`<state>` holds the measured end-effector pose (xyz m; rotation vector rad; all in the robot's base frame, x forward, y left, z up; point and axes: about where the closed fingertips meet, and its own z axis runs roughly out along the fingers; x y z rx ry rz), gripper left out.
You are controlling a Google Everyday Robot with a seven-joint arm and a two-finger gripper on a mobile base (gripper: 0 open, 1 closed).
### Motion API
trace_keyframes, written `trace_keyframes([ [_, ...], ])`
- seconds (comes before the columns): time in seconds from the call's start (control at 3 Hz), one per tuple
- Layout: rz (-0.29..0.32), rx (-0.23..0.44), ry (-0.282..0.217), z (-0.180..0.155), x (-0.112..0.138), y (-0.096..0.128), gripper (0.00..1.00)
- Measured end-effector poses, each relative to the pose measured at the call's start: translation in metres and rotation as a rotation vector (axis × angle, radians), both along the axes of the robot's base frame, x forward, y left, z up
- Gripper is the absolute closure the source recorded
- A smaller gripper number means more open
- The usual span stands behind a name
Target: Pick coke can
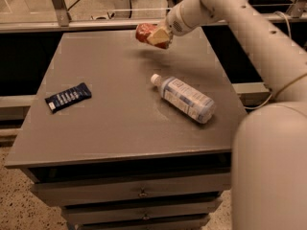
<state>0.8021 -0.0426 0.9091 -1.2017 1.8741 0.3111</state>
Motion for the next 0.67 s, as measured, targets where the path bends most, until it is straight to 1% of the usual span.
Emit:
trace_keyframes([
  [0.33, 0.005, 0.072, -0.175, 0.088, -0.057, -0.004, 1.0],
  [0.67, 0.004, 0.072, -0.218, 0.11, -0.08, 0.001, 1.0],
])
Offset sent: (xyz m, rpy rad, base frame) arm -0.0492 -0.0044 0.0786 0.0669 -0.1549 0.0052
